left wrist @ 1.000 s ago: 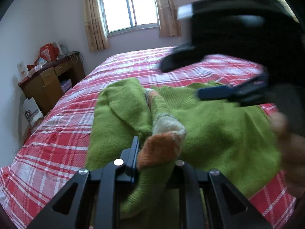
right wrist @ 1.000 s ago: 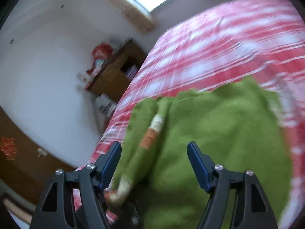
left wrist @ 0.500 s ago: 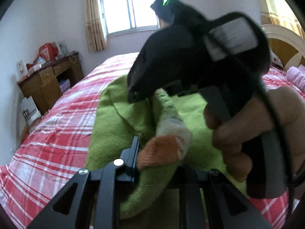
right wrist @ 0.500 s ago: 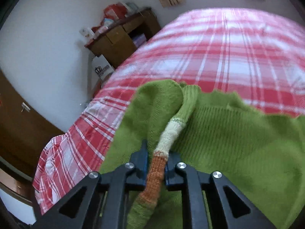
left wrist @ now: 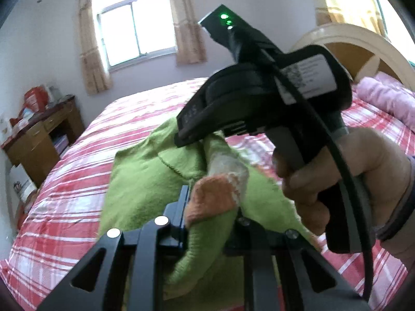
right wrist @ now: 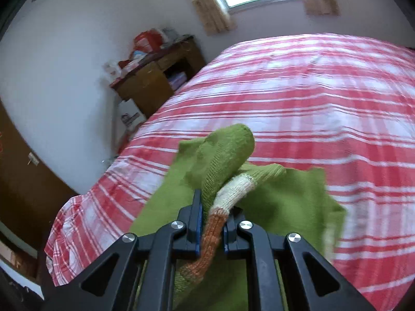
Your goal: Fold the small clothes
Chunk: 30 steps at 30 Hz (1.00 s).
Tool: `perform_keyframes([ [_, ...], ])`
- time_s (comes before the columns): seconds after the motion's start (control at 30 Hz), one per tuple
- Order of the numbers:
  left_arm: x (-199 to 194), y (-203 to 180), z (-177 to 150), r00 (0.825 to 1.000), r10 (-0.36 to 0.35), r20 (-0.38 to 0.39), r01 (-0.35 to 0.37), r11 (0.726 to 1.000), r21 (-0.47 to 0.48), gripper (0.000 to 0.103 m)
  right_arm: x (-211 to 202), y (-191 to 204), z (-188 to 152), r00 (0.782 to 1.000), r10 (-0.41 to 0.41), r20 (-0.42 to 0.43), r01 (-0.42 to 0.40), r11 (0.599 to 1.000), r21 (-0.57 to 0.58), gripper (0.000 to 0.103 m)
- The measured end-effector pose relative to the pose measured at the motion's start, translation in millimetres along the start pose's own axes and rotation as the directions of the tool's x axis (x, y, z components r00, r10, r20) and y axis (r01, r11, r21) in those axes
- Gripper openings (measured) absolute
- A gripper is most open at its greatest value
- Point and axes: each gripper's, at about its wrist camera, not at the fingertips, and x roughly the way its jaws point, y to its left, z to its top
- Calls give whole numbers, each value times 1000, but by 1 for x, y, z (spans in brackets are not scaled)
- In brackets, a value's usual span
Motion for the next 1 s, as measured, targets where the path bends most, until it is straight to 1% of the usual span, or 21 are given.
perform_keyframes([
  [0.1, 10, -24, 3, 999, -28, -19, 28, 999, 19, 20, -7, -28, -9, 999, -31, -13, 32, 999, 35, 11],
  [0.17, 17, -36, 3, 999, -39, -37, 40, 999, 29, 20, -5, -45, -16, 999, -37, -27, 38, 997, 64, 11],
  [0.23, 25, -49, -2, 997, -37, -61, 40, 998, 55, 20, 0, -62, -26, 998, -32, -45, 36, 995, 94, 11],
  [0.3, 32, -55, -7, 996, -30, -81, 37, 996, 77, 20, 7, -71, -37, 998, -43, -56, 48, 993, 105, 11],
  [0.4, 29, -61, -13, 997, -18, -80, 26, 995, 101, 20, 6, -80, -49, 1000, -15, -18, 18, 990, 142, 11],
  [0.47, 23, -58, -12, 995, -42, -91, 50, 995, 82, 22, 4, -81, -54, 1000, -7, -2, 7, 986, 165, 11],
  [0.5, 17, -54, -13, 993, -62, -100, 69, 995, 70, 27, 1, -81, -56, 1000, -12, 2, 11, 986, 166, 11],
  [0.57, 6, -49, -19, 988, -105, -113, 112, 992, 60, 35, -6, -82, -62, 1000, -7, 13, 4, 984, 176, 14],
  [0.6, -5, -45, -24, 985, -133, -114, 141, 988, 60, 45, -14, -83, -67, 1000, 2, 19, -6, 981, 192, 17],
  [0.63, -15, -41, -30, 984, -147, -103, 153, 986, 61, 51, -23, -85, -71, 1000, 5, 25, -10, 978, 208, 19],
  [0.67, -28, -36, -37, 985, -150, -86, 156, 986, 64, 53, -36, -89, -78, 999, 2, 34, -10, 972, 233, 20],
  [0.73, -53, -20, -54, 991, -124, -56, 127, 991, 52, 66, -58, -92, -91, 998, -46, 35, 35, 963, 268, 21],
  [0.8, -66, -4, -66, 992, -115, -48, 116, 993, 9, 67, -83, -92, -104, 995, -87, 53, 69, 957, 281, 21],
  [0.83, -70, 6, -70, 993, -104, -52, 104, 995, -15, 67, -96, -89, -110, 993, -95, 74, 71, 957, 281, 22],
  [0.9, -74, 27, -79, 995, -66, -69, 61, 996, -67, 67, -118, -77, -116, 991, -73, 116, 39, 963, 266, 22],
  [0.97, -70, 36, -82, 995, -24, -98, 15, 996, -90, 67, -129, -61, -117, 990, -37, 137, 4, 972, 237, 22],
  [1.0, -66, 42, -83, 992, 14, -124, -26, 995, -96, 67, -132, -50, -116, 990, -11, 140, -19, 977, 211, 30],
])
